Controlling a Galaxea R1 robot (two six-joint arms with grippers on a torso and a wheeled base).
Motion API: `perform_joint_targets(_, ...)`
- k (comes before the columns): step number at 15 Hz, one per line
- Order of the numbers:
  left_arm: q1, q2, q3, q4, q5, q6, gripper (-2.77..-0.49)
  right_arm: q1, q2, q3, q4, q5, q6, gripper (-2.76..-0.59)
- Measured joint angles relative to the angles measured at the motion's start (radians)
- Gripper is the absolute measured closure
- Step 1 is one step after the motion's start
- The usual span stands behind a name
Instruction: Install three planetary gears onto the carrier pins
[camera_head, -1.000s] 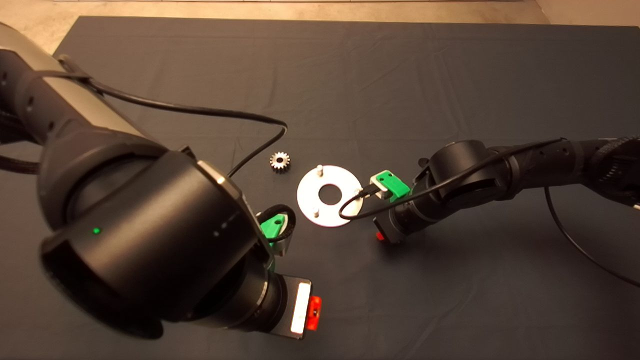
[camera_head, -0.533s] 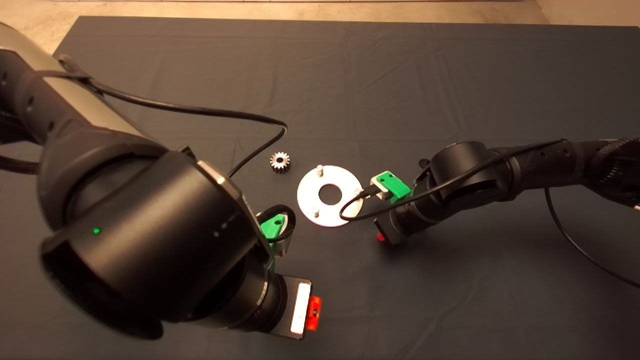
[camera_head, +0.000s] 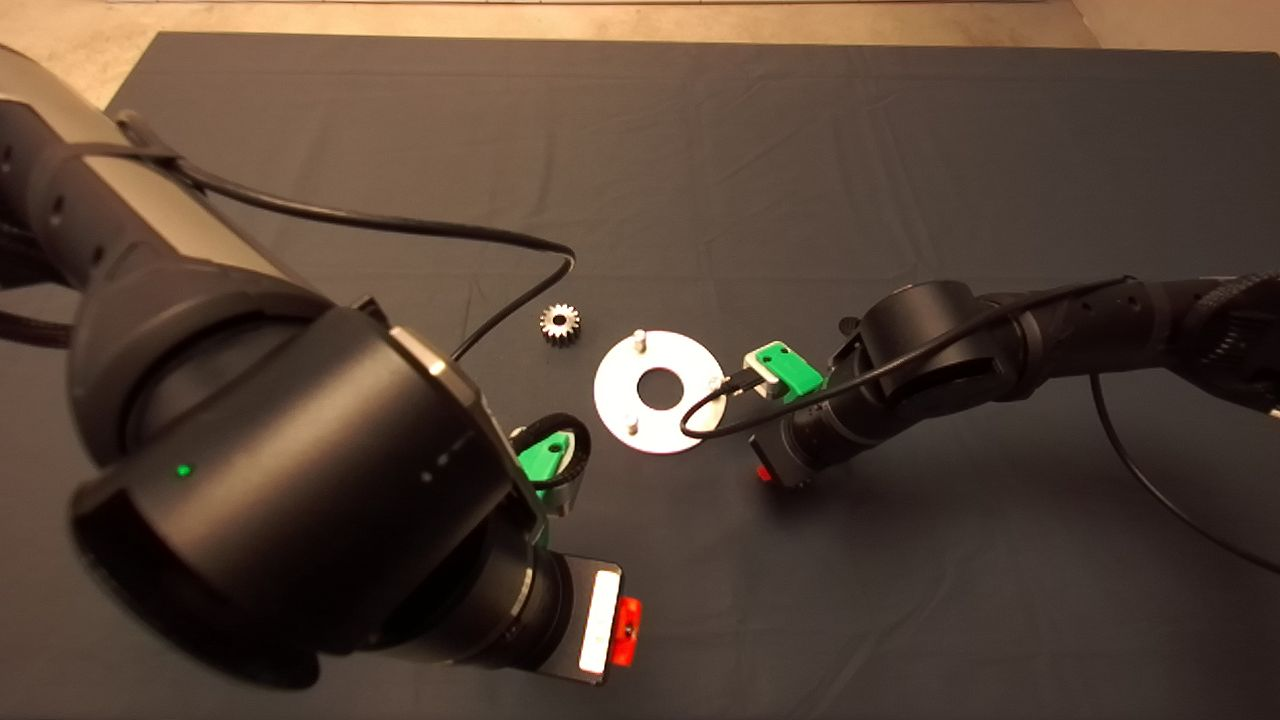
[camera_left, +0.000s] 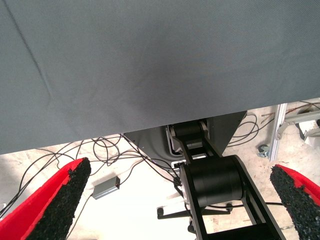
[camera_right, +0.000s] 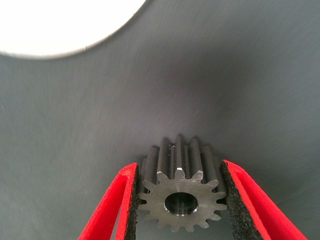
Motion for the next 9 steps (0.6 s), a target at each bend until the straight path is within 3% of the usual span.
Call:
perform_joint_targets(5,0.000,0.002,0.005,0.000,0.000,-0.001,-2.62,0.068,0.023,-0.047,0.010,-0.002,0.006,-1.03)
perform_joint_targets(9,0.000,0.002,0.005,0.000,0.000,-0.001,-2.62,0.095,0.071,-0.104,0.035,-0.003,0.006,-1.03)
